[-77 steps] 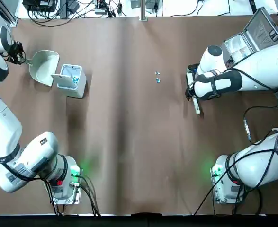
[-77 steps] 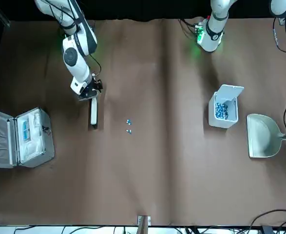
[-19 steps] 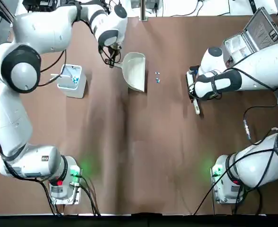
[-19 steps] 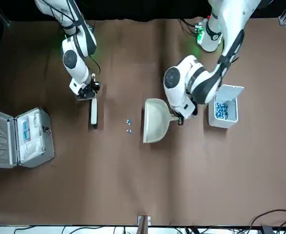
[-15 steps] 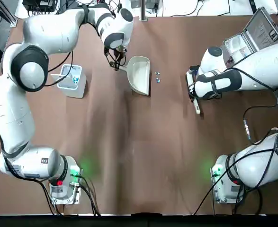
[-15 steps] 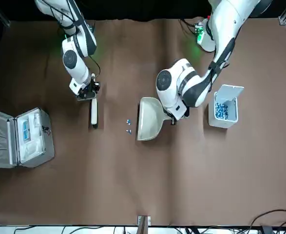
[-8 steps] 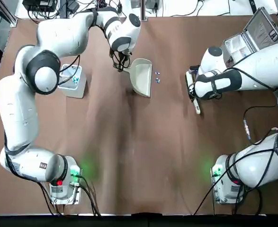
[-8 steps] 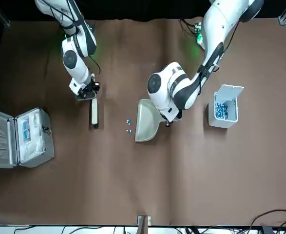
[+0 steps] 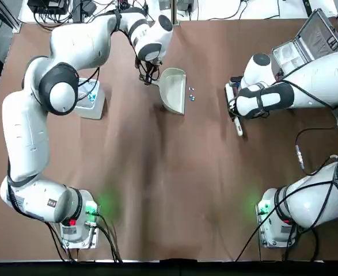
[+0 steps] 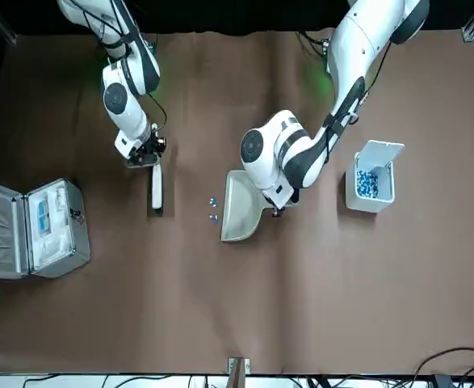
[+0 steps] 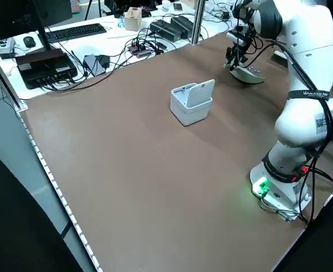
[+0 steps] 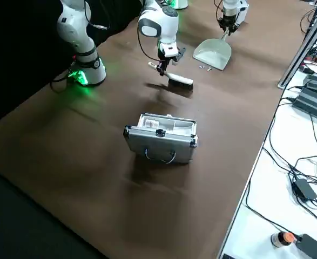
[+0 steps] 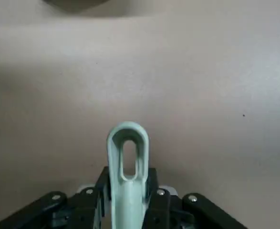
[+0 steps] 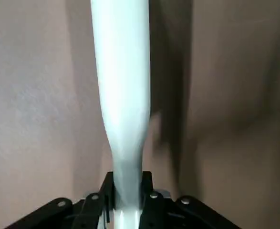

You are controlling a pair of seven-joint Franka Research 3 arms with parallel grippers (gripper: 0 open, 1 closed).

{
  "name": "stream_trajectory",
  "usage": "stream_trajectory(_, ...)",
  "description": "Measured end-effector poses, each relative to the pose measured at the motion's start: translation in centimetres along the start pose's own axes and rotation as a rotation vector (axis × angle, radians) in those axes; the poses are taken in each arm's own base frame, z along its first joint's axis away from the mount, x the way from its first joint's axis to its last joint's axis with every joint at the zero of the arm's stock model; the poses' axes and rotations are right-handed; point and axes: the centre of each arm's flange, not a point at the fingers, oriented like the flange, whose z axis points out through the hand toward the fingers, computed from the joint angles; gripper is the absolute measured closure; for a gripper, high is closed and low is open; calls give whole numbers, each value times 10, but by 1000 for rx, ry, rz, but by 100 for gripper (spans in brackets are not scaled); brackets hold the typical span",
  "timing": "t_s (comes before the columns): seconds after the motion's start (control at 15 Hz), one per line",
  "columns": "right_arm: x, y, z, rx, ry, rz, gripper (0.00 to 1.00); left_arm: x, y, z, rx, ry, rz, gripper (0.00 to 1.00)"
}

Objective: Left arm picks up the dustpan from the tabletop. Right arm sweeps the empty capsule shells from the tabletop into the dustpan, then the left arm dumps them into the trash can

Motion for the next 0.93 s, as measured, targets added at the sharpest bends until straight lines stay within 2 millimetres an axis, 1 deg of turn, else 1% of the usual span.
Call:
stream_trajectory(0.13,6,-2,-6,5,12,16,74,-2,1,1,-2,3,0,67)
stream_trajectory(0.27,18,-4,-18,9,11,40,74,-5,1,1,-7,14,0,67)
stream_trajectory(0.47,41,-15,-48,12,-8,91,74,-7,0,3,-7,23,-6,67)
stream_trajectory(0.6,57,-28,-62,14,-9,135,74,-7,3,2,-12,23,-18,67)
stream_trajectory(0.73,68,-50,-61,7,-17,185,74,-6,10,1,-23,26,-37,67)
stream_trajectory(0.8,72,-64,-54,-2,-27,203,74,-7,11,2,-26,30,-40,67)
stream_trajectory(0.93,78,-93,-35,-22,-45,237,74,-11,11,8,-29,48,-38,67)
